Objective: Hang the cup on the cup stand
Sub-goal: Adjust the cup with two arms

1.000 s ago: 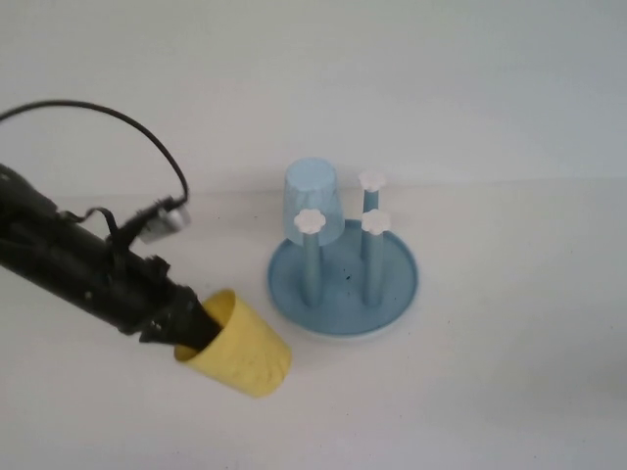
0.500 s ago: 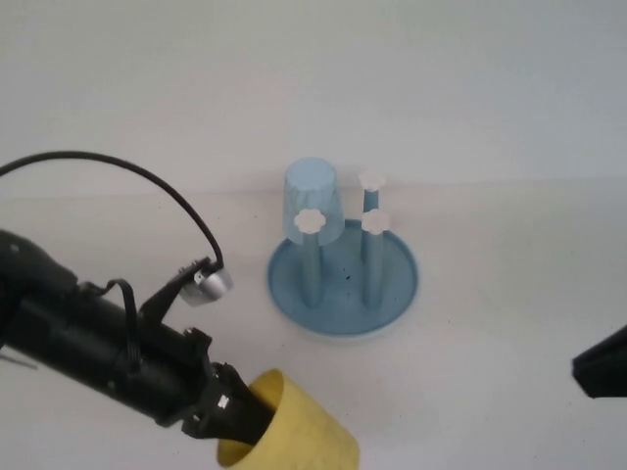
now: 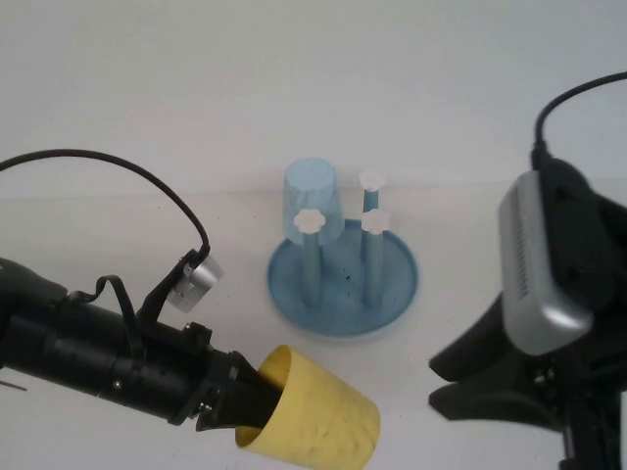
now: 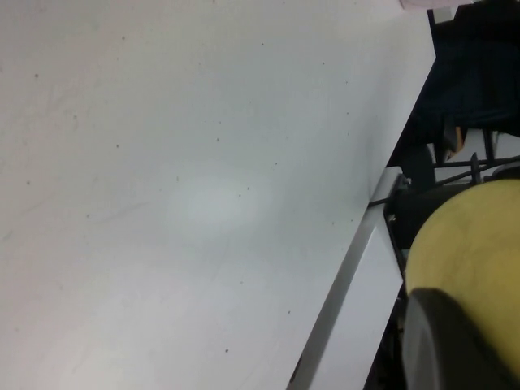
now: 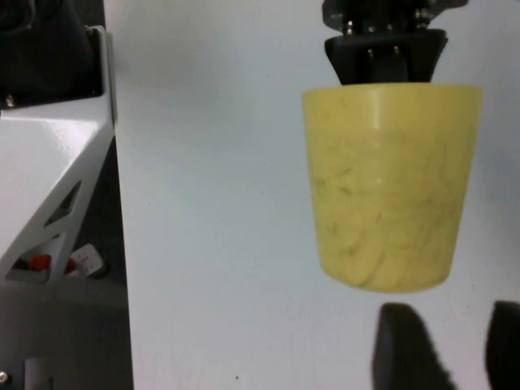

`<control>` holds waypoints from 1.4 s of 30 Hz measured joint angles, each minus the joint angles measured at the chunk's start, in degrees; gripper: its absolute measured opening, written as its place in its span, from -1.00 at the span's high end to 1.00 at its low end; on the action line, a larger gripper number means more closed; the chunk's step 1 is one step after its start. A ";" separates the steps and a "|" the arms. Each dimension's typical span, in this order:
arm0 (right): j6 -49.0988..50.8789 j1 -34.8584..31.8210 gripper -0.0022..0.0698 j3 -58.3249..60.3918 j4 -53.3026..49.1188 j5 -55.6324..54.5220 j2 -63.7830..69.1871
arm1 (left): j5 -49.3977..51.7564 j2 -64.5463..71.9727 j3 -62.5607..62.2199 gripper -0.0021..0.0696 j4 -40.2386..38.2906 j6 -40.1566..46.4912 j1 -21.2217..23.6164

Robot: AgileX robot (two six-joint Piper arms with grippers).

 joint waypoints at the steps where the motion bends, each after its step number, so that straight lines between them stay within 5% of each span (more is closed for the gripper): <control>1: 0.00 0.59 0.32 -0.23 0.00 -0.35 0.56 | 0.00 0.00 0.00 0.94 0.03 -0.42 0.00; 5: 0.12 1.56 -0.53 -0.23 0.09 -1.27 3.44 | -0.02 -0.10 -0.11 0.94 0.13 -1.30 0.07; 10: 0.23 2.99 -0.86 -0.23 0.09 -3.09 8.51 | 0.12 -0.14 -0.11 0.94 0.01 -2.82 -0.01; 42: -4.76 10.62 -0.81 -0.50 0.54 -11.99 20.17 | 0.47 -0.14 -4.29 0.94 3.38 -2.81 -2.38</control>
